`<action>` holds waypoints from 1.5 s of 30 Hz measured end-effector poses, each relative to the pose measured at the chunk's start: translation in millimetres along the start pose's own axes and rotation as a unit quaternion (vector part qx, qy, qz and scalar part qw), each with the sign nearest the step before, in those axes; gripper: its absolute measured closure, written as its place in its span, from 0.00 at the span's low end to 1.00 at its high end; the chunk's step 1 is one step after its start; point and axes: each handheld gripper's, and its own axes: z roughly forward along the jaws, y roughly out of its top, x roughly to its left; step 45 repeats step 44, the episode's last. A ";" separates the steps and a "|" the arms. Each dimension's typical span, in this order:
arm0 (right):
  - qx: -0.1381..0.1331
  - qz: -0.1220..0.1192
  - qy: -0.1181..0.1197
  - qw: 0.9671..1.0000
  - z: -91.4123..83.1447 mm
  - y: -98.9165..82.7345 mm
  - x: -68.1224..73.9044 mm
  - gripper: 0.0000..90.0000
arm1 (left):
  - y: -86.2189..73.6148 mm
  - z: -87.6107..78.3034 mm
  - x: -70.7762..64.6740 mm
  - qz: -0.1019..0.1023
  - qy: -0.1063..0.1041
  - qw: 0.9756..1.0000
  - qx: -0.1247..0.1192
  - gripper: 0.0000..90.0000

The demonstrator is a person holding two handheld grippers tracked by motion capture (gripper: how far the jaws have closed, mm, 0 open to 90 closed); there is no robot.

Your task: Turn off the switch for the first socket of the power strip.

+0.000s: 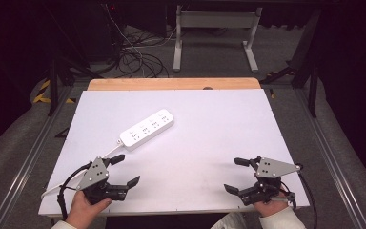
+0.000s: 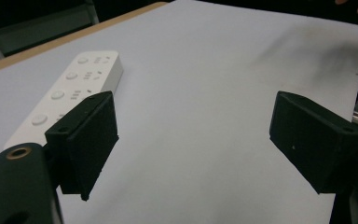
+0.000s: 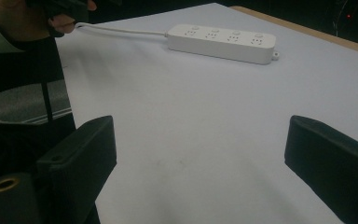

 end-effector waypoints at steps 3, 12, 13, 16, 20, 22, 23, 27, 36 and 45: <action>0.001 0.001 0.000 1.000 0.3 -0.4 -0.4 0.11 | -7.1 -0.7 4.8 -0.018 -0.006 1.000 -0.003 0.18; 0.004 0.001 0.000 1.000 1.7 -1.3 -0.8 0.11 | -23.0 5.6 6.1 -0.038 -0.020 0.999 0.019 0.18; 0.005 0.001 0.000 1.000 1.9 -1.4 -1.0 0.11 | -24.8 7.4 6.9 -0.044 -0.030 0.998 0.025 0.18; 0.007 0.002 0.001 1.000 2.2 -2.2 -1.8 0.11 | -31.3 13.0 7.7 -0.059 -0.046 0.996 0.053 0.18; 0.008 0.001 0.004 1.000 2.9 -2.6 -1.8 0.11 | -26.5 10.2 7.2 -0.049 -0.034 0.997 0.040 0.18; 0.009 -0.002 0.004 1.000 2.8 -2.5 -1.9 0.11 | -22.0 7.3 4.6 -0.035 -0.025 0.999 0.032 0.18; 0.008 -0.002 0.004 1.000 2.7 -2.6 -2.1 0.11 | -20.7 6.2 2.6 -0.027 -0.019 0.999 0.030 0.18; 0.008 0.000 0.005 1.000 2.9 -2.5 -2.2 0.11 | -19.3 4.5 -0.5 -0.016 -0.008 0.999 0.027 0.18; 0.006 -0.002 0.003 1.000 3.9 -3.0 -2.4 0.10 | -16.0 0.0 -2.1 -0.005 0.015 1.000 0.016 0.18; 0.006 0.001 0.003 1.000 4.9 -3.6 -3.2 0.09 | -13.9 -3.2 -1.8 -0.008 0.014 1.000 0.007 0.17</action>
